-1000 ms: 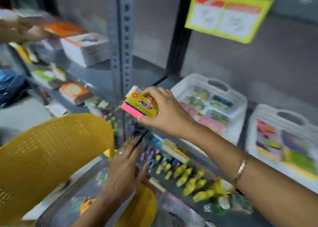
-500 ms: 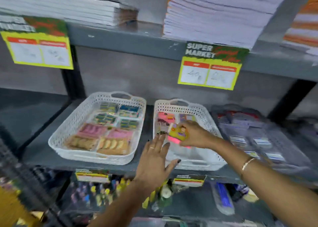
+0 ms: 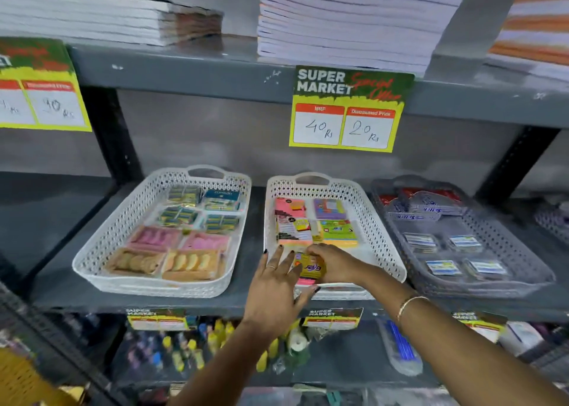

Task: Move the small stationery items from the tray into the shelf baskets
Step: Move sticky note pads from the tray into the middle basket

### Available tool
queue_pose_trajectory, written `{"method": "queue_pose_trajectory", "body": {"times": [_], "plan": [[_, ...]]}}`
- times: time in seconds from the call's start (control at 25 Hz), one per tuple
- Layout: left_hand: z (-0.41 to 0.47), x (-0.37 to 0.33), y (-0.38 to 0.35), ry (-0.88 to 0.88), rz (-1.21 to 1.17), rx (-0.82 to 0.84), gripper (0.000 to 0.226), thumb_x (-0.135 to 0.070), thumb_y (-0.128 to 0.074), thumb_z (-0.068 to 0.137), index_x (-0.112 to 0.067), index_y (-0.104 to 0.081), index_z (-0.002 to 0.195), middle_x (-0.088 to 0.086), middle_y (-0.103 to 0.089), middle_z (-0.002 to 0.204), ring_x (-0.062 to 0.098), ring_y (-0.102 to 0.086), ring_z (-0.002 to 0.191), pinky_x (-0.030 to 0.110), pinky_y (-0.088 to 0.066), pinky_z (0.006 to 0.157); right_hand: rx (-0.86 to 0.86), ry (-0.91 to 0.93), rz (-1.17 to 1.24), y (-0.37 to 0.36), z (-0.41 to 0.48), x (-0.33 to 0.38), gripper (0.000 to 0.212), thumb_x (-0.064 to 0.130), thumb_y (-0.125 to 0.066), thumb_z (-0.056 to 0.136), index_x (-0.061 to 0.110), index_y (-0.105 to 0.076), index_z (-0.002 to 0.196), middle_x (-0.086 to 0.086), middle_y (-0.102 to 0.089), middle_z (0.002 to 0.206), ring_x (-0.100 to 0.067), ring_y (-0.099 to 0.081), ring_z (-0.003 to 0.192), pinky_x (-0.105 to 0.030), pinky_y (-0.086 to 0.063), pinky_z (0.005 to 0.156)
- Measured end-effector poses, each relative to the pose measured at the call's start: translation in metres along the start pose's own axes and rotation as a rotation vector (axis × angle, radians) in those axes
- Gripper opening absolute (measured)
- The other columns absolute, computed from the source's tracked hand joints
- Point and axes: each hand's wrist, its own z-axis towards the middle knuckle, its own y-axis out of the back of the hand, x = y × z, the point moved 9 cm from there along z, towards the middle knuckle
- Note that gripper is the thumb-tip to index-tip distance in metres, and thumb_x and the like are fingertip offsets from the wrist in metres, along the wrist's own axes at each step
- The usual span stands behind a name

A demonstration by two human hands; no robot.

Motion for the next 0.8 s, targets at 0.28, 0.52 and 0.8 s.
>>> {"method": "queue_pose_trajectory", "body": {"times": [0.28,0.52,0.8], "plan": [[-0.001,0.0,0.001,0.012,-0.017,-0.096,0.068,-0.058,-0.018,0.094,-0.016,-0.072,0.098,0.008,-0.067,0.113,0.032,-0.051,0.119,0.054,-0.038,0.099,0.008,0.044,0.016,-0.003,0.005,0.004,0.07,0.019,-0.079,0.071,0.007,-0.044,0.131,-0.013,-0.051,0.134,-0.028,-0.05,0.122,-0.036,-0.04,0.106],[0.0,0.0,0.003,0.006,-0.044,-0.137,0.067,-0.058,-0.02,0.093,-0.016,-0.072,0.097,0.009,-0.067,0.114,0.032,-0.052,0.118,0.055,-0.036,0.099,0.017,0.023,-0.077,-0.007,0.011,-0.004,0.066,0.026,-0.074,0.076,0.007,-0.045,0.132,-0.013,-0.048,0.134,-0.028,-0.041,0.126,-0.029,-0.028,0.106],[-0.001,-0.002,0.005,-0.022,-0.044,-0.184,0.057,-0.056,-0.033,0.088,-0.016,-0.072,0.096,0.01,-0.067,0.113,0.033,-0.053,0.117,0.055,-0.035,0.099,0.039,0.004,-0.131,-0.014,0.016,-0.012,0.072,0.029,-0.072,0.077,0.011,-0.037,0.138,-0.013,-0.037,0.143,-0.033,-0.033,0.132,-0.037,-0.027,0.111]]}}
